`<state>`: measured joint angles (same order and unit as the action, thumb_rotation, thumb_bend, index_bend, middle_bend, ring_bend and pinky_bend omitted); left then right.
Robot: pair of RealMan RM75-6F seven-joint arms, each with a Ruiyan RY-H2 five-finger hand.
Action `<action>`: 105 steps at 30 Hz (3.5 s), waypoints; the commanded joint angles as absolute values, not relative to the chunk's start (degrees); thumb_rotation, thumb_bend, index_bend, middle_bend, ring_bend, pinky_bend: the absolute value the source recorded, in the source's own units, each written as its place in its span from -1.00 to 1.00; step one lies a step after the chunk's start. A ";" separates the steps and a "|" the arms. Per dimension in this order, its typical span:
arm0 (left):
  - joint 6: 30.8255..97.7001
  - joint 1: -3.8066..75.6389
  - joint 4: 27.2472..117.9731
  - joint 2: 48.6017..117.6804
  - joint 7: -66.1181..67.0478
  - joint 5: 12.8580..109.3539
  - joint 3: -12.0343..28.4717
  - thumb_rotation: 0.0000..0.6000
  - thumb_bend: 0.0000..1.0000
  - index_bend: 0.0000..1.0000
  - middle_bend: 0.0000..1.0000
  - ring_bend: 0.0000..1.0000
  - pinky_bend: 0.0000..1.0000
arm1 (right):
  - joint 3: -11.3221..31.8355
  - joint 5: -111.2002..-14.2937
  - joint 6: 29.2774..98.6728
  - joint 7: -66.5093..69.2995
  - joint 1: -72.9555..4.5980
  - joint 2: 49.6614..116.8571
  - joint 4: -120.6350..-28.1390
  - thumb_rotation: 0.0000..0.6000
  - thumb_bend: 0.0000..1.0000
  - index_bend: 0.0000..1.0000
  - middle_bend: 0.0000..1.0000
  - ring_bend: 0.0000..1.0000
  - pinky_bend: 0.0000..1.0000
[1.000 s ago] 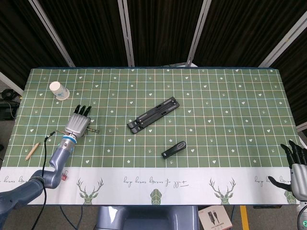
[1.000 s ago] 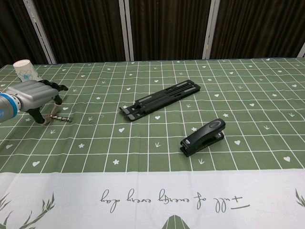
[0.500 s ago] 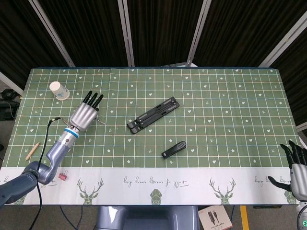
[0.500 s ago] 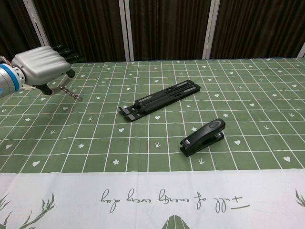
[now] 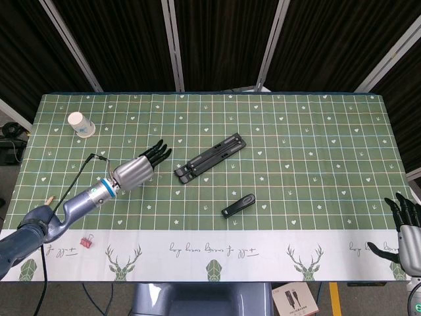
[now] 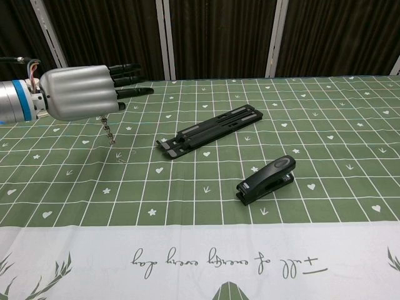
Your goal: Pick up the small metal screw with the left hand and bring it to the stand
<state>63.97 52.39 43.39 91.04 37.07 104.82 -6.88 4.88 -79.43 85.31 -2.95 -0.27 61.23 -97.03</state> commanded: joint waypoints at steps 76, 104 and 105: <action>65.51 55.09 29.67 96.39 40.07 113.61 -14.01 1.00 -0.02 0.34 -1.00 -1.00 -1.00 | 5.02 -79.78 85.27 -2.62 -0.52 61.40 -97.05 1.00 -0.90 -0.76 -1.00 -1.00 -0.96; 64.24 55.47 32.08 96.92 41.60 111.03 -11.64 1.00 -0.02 0.34 -1.00 -1.00 -1.00 | 5.10 -79.97 85.68 -2.38 -0.38 61.40 -96.97 1.00 -0.90 -0.76 -1.00 -1.00 -0.96; 64.19 55.47 32.05 96.98 41.65 110.99 -11.61 1.00 -0.02 0.34 -1.00 -1.00 -1.00 | 5.10 -79.98 85.68 -2.37 -0.38 61.40 -96.97 1.00 -0.90 -0.76 -1.00 -1.00 -0.96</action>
